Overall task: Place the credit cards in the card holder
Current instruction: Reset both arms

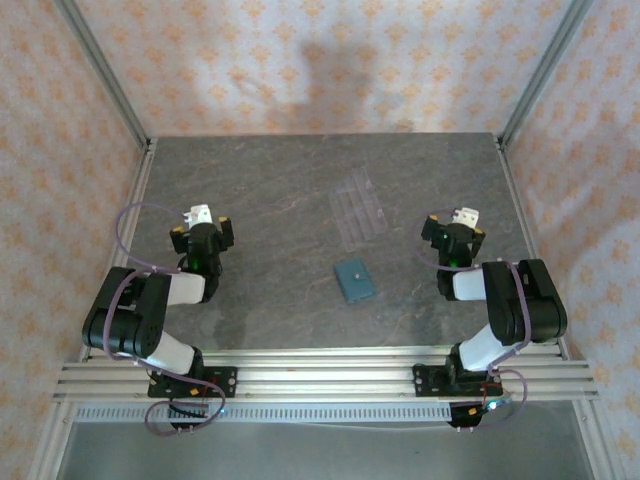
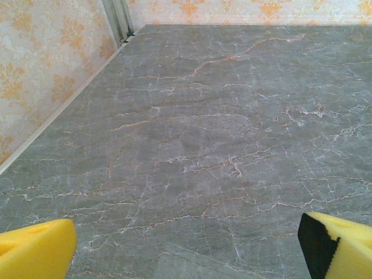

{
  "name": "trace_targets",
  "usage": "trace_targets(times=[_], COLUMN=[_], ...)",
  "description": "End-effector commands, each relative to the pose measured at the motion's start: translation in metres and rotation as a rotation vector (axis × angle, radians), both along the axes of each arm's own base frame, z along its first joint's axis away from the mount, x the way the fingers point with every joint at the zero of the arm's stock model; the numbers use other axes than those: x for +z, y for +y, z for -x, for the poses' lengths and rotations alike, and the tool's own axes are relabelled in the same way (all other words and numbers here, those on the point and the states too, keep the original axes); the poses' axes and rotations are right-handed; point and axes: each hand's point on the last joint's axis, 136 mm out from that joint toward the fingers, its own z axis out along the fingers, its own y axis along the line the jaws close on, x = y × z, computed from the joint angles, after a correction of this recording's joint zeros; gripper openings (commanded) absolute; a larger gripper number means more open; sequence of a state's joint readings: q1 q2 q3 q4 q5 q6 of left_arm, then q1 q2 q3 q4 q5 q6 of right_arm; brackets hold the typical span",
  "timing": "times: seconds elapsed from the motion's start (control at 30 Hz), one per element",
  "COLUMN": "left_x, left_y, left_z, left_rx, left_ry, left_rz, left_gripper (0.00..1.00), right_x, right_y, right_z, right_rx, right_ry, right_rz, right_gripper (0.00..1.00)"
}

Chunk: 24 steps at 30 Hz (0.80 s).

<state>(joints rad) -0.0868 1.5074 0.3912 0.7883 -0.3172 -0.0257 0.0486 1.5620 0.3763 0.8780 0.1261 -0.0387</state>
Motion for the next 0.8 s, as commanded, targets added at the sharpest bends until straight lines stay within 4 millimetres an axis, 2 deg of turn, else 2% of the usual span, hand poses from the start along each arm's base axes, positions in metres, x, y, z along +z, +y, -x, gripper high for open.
trace_targets(times=[0.0,0.77], left_x=[0.0081,0.0081], left_y=[0.0001,0.0000], left_z=[-0.0040,-0.0041], left_rx=[0.002,0.002], left_ry=[-0.021,-0.021], left_rz=[0.009,0.009], left_gripper=[0.99,1.00], right_x=[0.0108,0.0113], right_y=[-0.0004,0.0032], right_z=[-0.0052,-0.0037], right_rx=[0.004,0.007], right_ry=[-0.029,-0.031], right_rz=[-0.002,0.022], right_gripper=[0.99,0.99])
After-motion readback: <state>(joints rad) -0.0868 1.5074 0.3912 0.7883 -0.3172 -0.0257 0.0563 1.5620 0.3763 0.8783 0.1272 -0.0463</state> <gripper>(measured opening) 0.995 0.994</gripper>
